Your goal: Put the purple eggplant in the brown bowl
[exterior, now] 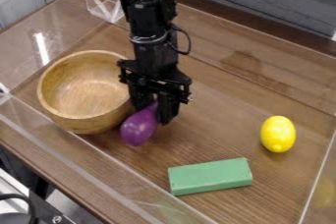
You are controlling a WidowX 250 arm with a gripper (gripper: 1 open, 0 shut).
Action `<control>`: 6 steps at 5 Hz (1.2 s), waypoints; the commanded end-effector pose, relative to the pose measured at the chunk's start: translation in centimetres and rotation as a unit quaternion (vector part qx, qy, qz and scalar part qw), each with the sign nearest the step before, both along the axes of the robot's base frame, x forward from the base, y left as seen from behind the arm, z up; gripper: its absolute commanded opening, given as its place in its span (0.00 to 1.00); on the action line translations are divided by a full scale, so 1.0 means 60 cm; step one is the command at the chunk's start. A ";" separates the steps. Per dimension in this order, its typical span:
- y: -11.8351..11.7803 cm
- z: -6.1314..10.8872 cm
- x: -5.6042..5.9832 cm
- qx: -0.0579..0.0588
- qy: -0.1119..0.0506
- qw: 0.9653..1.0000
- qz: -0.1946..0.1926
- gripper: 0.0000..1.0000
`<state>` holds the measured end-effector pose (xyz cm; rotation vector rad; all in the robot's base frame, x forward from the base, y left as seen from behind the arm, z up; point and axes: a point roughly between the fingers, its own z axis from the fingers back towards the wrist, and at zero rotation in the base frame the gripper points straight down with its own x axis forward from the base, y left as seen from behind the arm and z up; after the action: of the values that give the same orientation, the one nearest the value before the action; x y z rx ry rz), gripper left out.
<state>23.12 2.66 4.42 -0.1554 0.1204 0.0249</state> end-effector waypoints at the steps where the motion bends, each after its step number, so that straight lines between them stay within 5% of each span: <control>1: 0.007 0.021 0.005 0.004 -0.026 1.000 0.007 0.00; 6: 0.021 0.024 -0.001 0.002 -0.023 1.000 0.021 0.00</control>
<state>21.95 3.50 4.01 -0.1738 0.1527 0.0708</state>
